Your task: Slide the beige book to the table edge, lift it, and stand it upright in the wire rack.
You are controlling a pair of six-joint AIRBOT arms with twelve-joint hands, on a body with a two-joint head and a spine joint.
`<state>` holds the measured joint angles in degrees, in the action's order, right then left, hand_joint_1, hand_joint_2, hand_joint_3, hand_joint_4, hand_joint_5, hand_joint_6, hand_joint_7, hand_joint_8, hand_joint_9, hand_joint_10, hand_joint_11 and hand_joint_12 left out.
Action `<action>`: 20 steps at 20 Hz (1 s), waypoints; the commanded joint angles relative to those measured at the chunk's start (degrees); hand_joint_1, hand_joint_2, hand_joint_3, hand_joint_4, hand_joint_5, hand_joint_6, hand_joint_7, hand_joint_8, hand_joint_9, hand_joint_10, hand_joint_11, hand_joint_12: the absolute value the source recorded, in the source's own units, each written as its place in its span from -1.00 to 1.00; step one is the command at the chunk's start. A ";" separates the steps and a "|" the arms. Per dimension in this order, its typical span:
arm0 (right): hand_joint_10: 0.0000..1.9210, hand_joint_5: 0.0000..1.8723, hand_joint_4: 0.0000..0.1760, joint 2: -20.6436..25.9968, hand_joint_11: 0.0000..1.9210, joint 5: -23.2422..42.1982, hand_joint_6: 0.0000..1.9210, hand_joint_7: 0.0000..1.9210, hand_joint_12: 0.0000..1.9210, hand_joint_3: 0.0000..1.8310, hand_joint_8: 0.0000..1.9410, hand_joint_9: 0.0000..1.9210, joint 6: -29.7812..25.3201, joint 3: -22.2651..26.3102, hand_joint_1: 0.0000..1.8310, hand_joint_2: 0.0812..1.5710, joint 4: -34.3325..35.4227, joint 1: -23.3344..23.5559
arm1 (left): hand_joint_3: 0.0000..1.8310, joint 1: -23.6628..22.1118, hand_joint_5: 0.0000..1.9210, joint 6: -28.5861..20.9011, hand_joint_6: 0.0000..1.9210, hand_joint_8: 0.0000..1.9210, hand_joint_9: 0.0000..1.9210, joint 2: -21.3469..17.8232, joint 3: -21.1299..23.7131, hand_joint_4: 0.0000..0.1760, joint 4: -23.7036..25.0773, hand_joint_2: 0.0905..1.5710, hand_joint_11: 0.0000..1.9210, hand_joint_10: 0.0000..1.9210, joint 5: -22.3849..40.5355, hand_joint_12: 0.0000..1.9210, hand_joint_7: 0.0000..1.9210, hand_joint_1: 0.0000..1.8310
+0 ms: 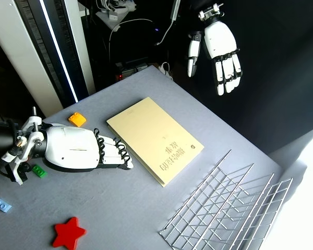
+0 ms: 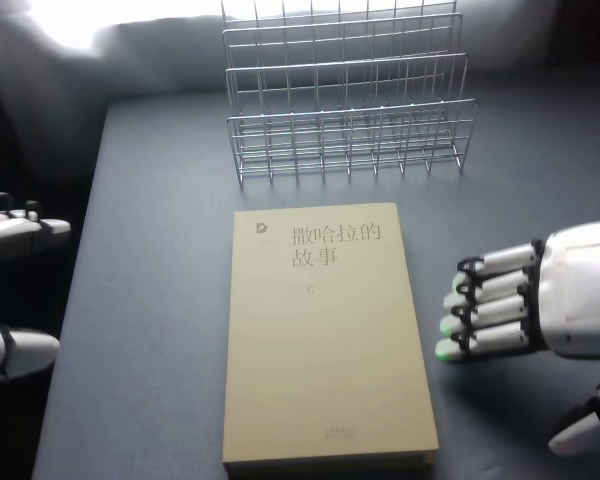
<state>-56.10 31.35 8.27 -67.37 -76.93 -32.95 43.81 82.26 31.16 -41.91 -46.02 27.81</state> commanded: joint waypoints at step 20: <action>-1.00 -0.78 -1.00 -7.06 -1.00 -4.96 -1.00 -0.82 -0.68 -1.00 -1.00 -0.84 -1.40 -2.84 -0.87 0.43 1.98 3.91 | -1.00 -5.43 -0.79 18.65 -0.99 -1.00 -0.82 -1.12 -5.48 -0.46 -5.45 0.42 -1.00 -0.99 -14.77 -0.37 -0.84 -0.45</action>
<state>-63.40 24.05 7.25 -70.17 -76.97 -29.69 38.70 100.64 30.81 -46.85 -51.92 9.85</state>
